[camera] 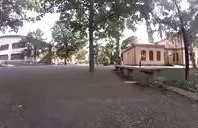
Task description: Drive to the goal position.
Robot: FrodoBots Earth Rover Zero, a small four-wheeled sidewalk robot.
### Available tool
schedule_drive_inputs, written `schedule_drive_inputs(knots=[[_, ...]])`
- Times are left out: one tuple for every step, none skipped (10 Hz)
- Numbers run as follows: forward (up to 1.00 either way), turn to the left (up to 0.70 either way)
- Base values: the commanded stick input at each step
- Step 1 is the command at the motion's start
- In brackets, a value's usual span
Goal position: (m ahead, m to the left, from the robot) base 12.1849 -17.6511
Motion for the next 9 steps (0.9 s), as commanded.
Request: schedule_drive_inputs(knots=[[0.44, 0.02], [0.44, -0.01], [0.44, -0.05], [0.44, -0.09], [0.44, -0.25], [0.44, -0.24], [0.44, -0.20], [0.44, -0.16], [0.44, -0.12]])
